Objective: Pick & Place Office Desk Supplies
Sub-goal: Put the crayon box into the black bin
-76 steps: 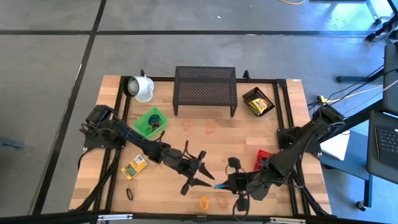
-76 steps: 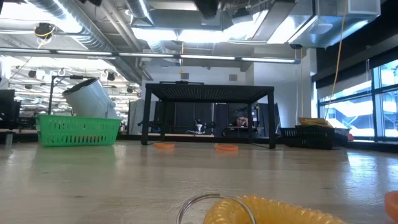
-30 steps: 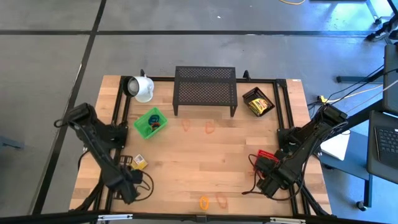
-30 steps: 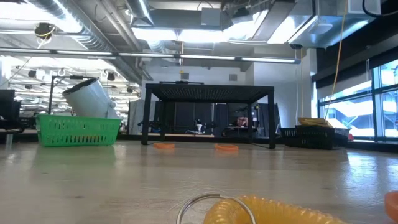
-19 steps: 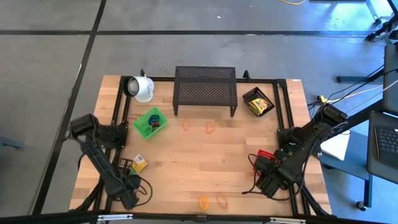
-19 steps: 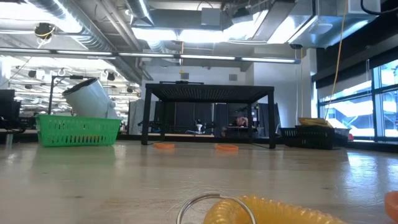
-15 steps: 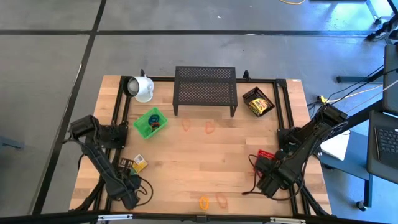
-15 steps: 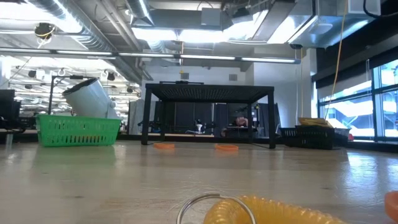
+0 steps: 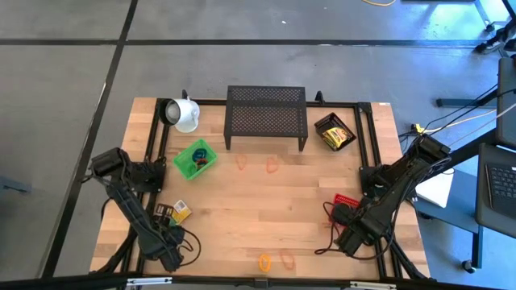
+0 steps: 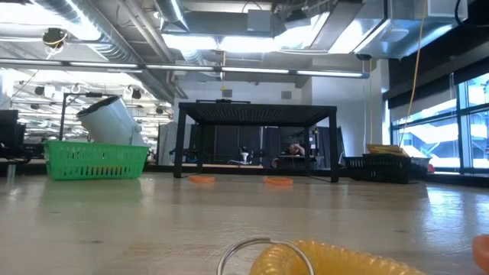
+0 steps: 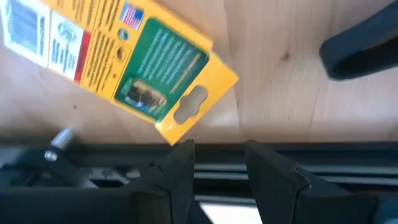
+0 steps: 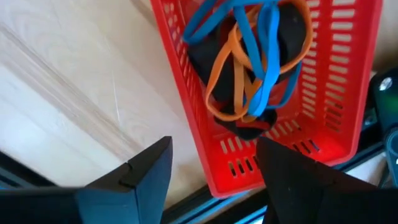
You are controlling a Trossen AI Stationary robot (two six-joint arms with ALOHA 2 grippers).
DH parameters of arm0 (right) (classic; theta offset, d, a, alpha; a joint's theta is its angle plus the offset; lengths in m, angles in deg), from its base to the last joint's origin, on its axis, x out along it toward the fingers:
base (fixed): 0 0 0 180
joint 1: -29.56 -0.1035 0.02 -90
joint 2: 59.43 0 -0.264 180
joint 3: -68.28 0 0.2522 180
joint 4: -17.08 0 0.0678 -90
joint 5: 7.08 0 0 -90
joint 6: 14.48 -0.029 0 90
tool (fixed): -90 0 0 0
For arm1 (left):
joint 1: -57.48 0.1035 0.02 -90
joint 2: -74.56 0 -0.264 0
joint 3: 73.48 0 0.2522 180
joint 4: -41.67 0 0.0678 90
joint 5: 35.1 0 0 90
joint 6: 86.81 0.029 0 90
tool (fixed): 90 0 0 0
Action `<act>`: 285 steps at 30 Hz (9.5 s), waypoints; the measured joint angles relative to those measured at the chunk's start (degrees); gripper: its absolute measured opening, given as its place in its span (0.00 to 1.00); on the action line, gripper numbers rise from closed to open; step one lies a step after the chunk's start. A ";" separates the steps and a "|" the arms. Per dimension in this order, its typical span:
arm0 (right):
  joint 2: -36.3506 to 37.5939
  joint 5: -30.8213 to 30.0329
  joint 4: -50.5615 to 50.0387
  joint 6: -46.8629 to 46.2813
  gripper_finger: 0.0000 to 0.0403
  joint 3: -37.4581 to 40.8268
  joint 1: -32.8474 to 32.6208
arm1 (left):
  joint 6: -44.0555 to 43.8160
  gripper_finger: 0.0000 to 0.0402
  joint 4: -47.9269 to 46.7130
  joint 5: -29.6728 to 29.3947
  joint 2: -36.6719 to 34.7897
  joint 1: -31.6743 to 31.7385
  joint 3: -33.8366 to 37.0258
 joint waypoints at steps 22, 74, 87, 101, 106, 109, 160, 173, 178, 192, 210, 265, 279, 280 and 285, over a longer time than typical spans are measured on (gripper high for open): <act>0.00 -2.99 0.02 0.04 0.59 0.00 0.02 | 4.01 0.35 3.59 -4.17 0.02 -1.50 2.05; 0.00 -3.57 0.43 -0.20 0.58 -2.22 0.00 | 0.95 0.01 -0.87 -20.82 6.55 -0.45 -6.72; 0.02 -38.29 9.82 15.70 0.58 -11.97 0.00 | 10.83 0.01 -0.52 -40.60 6.43 8.23 -18.69; 0.00 -48.48 41.18 56.04 0.58 -7.52 3.48 | 28.54 0.01 22.01 -52.34 6.36 19.93 -24.14; 0.00 -48.04 41.62 59.43 0.58 -7.52 5.52 | 38.11 0.01 35.38 -50.58 6.36 23.29 -24.14; 0.00 -46.43 41.93 61.15 0.58 -7.52 6.37 | 42.06 0.01 41.73 -48.52 6.36 24.90 -24.14; 0.00 -28.43 44.76 56.37 0.12 -7.52 9.20 | 52.36 0.01 62.16 -44.20 6.36 26.27 -24.14; 0.02 -27.74 44.37 52.45 0.09 -7.52 9.28 | 52.37 0.15 63.38 -42.87 6.36 26.31 -24.12; 0.49 -24.33 39.81 49.65 0.09 -7.78 10.60 | 52.33 0.25 63.64 -44.19 6.36 26.32 -24.12; 8.80 -36.49 11.95 49.24 0.09 -12.87 14.38 | 49.51 0.28 64.92 -59.54 6.36 25.97 -24.12; 31.28 -58.68 2.16 43.49 0.10 -4.37 19.64 | 49.46 0.20 65.98 -66.90 6.36 25.60 -24.12; 32.59 -52.53 48.05 58.98 0.10 38.69 72.91 | 52.42 0.19 65.91 -77.21 6.36 36.82 -24.12; 27.87 -49.25 51.89 66.13 0.40 38.60 75.97 | 37.21 0.14 57.87 -64.17 6.34 36.27 -24.14; 27.87 -49.26 51.84 67.34 0.42 38.38 75.97 | 35.16 0.14 55.78 -62.24 6.34 36.12 -24.14; 27.87 -49.25 51.47 70.98 0.53 35.64 75.97 | 24.12 0.14 43.78 -52.80 6.34 35.30 -24.14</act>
